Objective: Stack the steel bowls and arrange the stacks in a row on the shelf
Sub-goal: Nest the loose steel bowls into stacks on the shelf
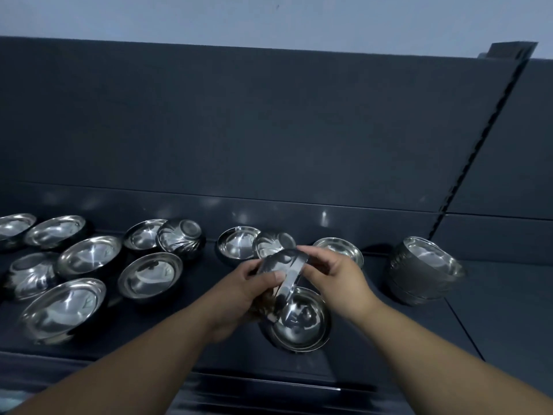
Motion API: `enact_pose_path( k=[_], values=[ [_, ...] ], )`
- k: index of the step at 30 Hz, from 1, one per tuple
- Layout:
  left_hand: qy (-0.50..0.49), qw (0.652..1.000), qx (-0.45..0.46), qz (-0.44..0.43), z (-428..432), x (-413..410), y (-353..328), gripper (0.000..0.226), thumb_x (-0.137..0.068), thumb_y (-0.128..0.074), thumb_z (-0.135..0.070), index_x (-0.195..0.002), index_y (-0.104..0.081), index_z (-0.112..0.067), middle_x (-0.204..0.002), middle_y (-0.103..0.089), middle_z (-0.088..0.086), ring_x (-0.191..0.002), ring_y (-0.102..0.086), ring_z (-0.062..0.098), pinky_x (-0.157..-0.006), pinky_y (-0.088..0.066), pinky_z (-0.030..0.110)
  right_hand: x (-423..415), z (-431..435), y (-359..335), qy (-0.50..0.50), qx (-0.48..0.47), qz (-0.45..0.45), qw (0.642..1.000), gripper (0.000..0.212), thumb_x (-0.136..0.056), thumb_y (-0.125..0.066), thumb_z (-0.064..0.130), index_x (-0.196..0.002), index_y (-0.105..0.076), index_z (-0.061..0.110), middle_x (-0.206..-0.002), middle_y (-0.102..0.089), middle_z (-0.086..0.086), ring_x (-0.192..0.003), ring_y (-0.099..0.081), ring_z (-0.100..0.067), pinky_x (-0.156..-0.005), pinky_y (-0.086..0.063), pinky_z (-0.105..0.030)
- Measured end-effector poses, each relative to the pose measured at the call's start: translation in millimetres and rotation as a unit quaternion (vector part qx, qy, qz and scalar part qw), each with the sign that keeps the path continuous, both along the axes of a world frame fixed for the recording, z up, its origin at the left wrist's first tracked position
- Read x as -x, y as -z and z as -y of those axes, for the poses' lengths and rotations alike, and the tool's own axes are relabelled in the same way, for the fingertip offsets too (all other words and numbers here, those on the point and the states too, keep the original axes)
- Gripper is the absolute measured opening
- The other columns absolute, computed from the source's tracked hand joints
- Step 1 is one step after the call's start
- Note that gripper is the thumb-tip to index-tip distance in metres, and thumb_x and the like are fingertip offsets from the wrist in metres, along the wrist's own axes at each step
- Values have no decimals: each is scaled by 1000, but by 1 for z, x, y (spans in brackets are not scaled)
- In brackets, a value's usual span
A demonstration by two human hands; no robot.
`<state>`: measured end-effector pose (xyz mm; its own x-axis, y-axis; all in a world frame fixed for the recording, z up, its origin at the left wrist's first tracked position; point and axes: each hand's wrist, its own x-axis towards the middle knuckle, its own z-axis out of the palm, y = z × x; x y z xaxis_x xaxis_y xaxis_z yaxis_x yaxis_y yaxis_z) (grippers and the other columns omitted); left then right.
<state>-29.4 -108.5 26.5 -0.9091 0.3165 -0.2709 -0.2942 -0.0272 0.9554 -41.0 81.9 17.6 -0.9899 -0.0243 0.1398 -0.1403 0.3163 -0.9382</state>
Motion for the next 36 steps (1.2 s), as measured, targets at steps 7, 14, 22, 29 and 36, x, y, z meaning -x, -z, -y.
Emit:
enact_pose_path(
  k=[7,14,22,29,36],
  values=[
    [-26,996,41,-70,-17,8,7,44,-76,-75,-42,-115,-58,-29,-94,-72,-3,-83,-71,15,-75,-57,34,12,-19,7,131,-115,10,985,12,-90,-67,27,-85,-77,25,-72,-73,8,-65,-64,-3,-62,-48,-15],
    [-136,975,159,-79,-17,24,16,16,-92,-54,-19,-103,-65,-23,-93,-72,3,-80,-72,19,-67,-61,35,32,-43,34,202,-134,99,965,47,-91,-57,48,-130,-58,22,-129,-59,-2,-117,-58,-22,-97,-42,-29],
    [-126,940,308,-73,-7,27,24,27,-90,-47,-37,-87,-67,-19,-86,-69,-1,-83,-65,18,-78,-55,37,56,-60,69,270,-44,252,928,75,-83,-64,37,-146,-30,14,-129,-59,-16,-112,-61,-37,-95,-52,-45],
    [-76,922,371,-77,-10,21,28,32,-91,-43,-39,-87,-66,-17,-83,-68,-1,-82,-63,18,-79,-54,35,54,-61,65,280,169,262,908,36,-90,-48,6,-126,-51,8,-105,-66,-21,-66,-65,-27,-54,-54,-32],
    [-39,928,359,-92,-15,15,36,20,-93,-49,-33,-99,-65,-23,-73,-65,-7,-61,-63,10,-60,-46,22,10,-53,17,252,208,186,927,13,-94,-50,9,-95,-62,6,-73,-64,-19,-49,-54,-24,-48,-45,-29]
  ],
)
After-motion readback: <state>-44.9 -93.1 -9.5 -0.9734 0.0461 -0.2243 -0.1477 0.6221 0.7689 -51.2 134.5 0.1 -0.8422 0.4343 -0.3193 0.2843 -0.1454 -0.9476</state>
